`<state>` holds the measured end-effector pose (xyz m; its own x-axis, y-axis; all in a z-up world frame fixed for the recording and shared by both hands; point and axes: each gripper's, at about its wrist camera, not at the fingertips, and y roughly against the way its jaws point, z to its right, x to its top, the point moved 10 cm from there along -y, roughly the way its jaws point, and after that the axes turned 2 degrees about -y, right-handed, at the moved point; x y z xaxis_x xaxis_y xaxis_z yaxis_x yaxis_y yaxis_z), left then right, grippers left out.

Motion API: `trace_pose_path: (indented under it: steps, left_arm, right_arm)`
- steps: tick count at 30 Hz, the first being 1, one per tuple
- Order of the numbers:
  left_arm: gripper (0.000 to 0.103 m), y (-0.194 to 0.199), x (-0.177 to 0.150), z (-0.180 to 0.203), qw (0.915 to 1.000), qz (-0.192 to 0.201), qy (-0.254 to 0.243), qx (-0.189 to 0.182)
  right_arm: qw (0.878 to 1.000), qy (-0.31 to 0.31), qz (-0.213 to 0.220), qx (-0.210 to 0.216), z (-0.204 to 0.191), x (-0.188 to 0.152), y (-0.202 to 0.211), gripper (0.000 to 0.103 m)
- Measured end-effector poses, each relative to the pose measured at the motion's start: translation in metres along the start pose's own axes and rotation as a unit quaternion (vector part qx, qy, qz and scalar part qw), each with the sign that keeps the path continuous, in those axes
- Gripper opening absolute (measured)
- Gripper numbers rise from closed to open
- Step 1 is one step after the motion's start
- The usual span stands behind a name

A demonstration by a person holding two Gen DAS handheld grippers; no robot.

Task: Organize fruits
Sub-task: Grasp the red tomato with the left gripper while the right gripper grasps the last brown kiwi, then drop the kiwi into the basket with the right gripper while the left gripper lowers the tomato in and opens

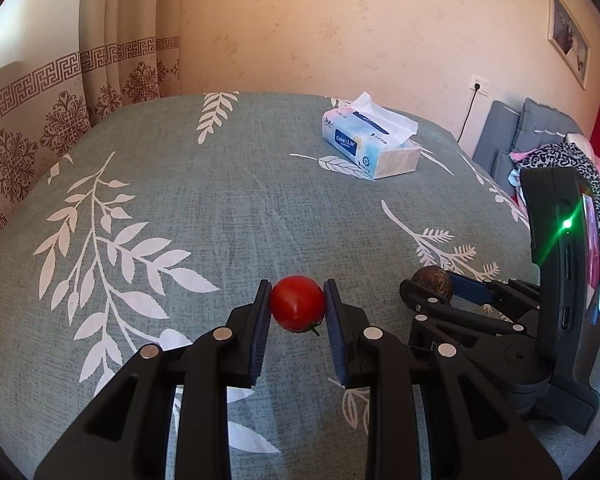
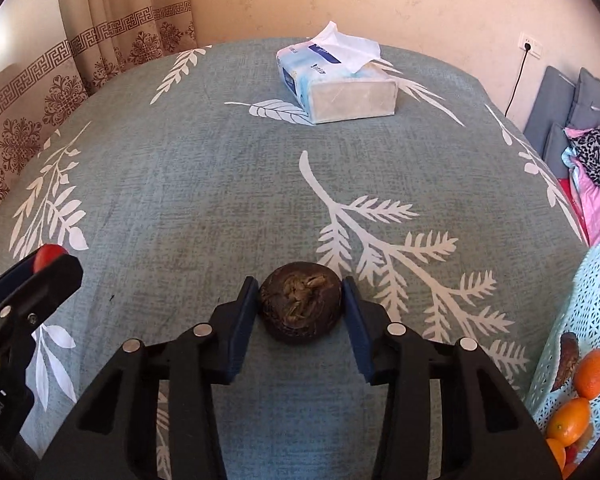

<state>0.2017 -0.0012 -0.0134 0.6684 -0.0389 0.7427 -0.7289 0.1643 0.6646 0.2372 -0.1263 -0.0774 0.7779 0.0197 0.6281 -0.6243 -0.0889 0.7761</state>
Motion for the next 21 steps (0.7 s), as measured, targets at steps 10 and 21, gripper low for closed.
trace_pose_path:
  steps: [10,21]
  left_arm:
    - [0.027,0.002,-0.001,0.008,0.9999,0.004,-0.009,-0.003]
    - [0.027,0.008,-0.005,0.029,0.9993,0.010,-0.033,-0.014]
  right_arm:
    - [1.000,-0.009,0.028,0.013,0.002,-0.005,0.037,0.044]
    - [0.996,-0.049,0.073,0.002,0.043,-0.012,0.097,0.044]
